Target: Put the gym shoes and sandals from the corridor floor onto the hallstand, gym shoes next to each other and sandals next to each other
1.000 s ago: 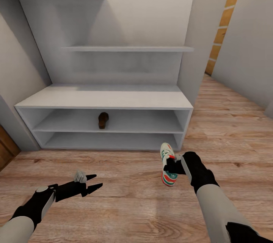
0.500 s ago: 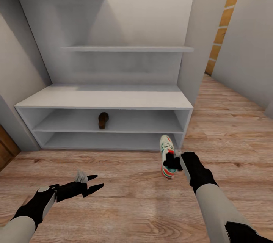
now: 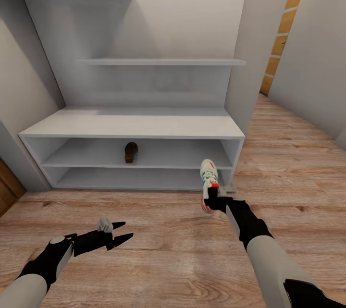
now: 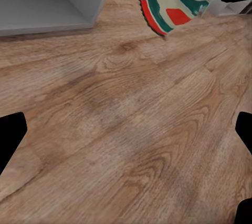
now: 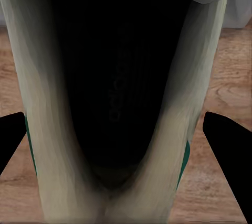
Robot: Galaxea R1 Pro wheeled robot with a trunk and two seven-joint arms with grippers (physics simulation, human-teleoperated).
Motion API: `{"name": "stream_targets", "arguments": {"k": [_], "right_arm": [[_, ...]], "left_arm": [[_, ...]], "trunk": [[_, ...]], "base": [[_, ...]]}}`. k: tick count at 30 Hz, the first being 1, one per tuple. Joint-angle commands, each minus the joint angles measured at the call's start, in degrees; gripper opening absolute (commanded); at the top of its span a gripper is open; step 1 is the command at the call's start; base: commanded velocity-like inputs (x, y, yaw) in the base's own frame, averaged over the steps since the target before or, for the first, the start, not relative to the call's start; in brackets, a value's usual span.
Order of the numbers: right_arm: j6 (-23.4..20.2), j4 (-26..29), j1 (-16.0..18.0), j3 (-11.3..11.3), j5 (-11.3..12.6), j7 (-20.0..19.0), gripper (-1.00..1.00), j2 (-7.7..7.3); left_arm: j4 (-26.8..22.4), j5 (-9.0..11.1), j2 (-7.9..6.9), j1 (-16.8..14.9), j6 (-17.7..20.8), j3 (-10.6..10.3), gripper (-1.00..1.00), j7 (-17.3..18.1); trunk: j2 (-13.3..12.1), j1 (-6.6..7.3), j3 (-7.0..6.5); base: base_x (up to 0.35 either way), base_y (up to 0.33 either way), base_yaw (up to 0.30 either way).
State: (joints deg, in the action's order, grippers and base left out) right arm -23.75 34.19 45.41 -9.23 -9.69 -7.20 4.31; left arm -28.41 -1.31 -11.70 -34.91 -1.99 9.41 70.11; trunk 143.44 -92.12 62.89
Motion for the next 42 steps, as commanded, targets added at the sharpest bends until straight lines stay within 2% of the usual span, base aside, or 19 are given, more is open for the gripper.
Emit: {"name": "stream_targets", "arguments": {"k": [1,18,23,26,42], "right_arm": [[-0.24,-0.02,0.03,-0.44,-0.60,-0.44,-1.00,0.09],[2.65,-2.93,0.03,-0.40,-0.76,-0.44,-1.00,0.03],[2.87,-2.82,-0.03,-0.45,-0.69,-0.44,-1.00,0.00],[3.05,-2.81,-0.03,-0.44,-0.69,-0.44,-1.00,0.00],[3.18,-2.81,-0.04,-0.53,-0.68,-0.44,-1.00,0.00]], "left_arm": [[0.02,-0.15,0.03,-0.02,-0.20,0.17,1.00,0.20],[0.42,-0.09,1.03,-0.01,-0.20,0.11,1.00,0.27],[3.66,-0.22,3.60,-0.05,-0.20,0.09,1.00,0.22],[4.19,-0.26,4.63,0.00,-0.20,0.08,1.00,0.20],[4.60,-0.27,4.94,-0.04,-0.20,0.08,1.00,0.29]], "trunk": [[0.02,0.01,0.05],[0.02,0.01,0.05],[0.02,0.01,0.05],[0.02,0.01,0.07],[0.02,0.01,0.37]], "base": [[0.000,0.000,0.000],[0.000,0.000,0.000],[0.040,-0.016,0.000],[0.197,-0.108,0.023],[0.031,-0.015,0.067]]}}
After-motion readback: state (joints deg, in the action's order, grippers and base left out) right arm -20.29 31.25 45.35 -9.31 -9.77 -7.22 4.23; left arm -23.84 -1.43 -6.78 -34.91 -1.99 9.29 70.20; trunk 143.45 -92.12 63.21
